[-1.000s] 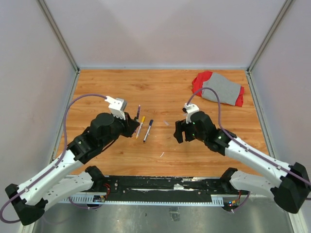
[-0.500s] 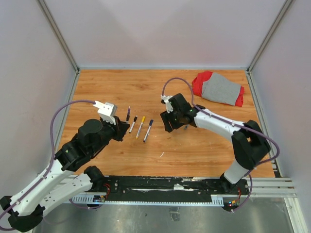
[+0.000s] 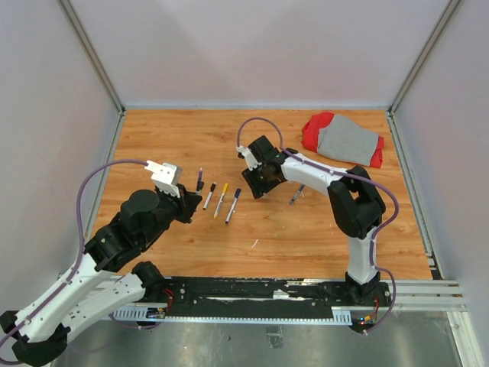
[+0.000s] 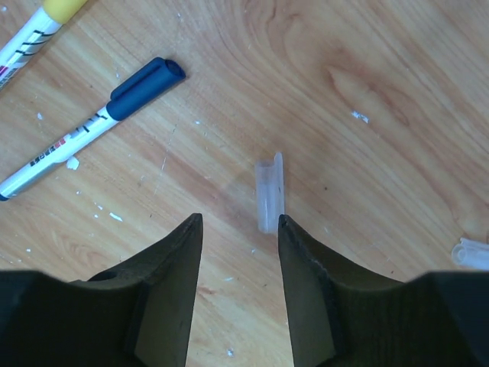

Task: Insert the pens into the pen caps
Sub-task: Pick up the pen cap from the center of the board.

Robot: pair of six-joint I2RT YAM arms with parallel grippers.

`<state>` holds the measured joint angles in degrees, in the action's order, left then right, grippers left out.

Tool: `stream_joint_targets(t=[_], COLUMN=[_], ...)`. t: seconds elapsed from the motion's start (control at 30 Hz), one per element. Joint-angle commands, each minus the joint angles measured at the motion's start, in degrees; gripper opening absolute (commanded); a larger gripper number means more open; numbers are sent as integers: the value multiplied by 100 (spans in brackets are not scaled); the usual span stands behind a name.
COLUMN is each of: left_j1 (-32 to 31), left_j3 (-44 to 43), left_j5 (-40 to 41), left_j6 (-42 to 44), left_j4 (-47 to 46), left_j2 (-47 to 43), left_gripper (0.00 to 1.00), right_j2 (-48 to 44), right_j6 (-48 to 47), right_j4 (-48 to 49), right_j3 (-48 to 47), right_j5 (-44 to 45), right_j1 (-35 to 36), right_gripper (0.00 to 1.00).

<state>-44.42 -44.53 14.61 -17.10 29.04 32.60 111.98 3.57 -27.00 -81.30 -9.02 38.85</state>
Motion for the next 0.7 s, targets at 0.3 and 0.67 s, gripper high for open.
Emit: stream_joint_targets(t=[0.3, 0.67], left_j1=[22, 22], left_j3=[59, 59], left_j5=[68, 77], left_j6=[69, 67], left_j4=[-82, -80], left_j2=[1, 18], left_gripper=[1, 0], right_j2=[832, 999], right_j6=[-391, -376], right_j4=[-880, -1106], right_j3=[-957, -1010], right_j5=[249, 382], right_j1=[-67, -69], right_gripper=[38, 19])
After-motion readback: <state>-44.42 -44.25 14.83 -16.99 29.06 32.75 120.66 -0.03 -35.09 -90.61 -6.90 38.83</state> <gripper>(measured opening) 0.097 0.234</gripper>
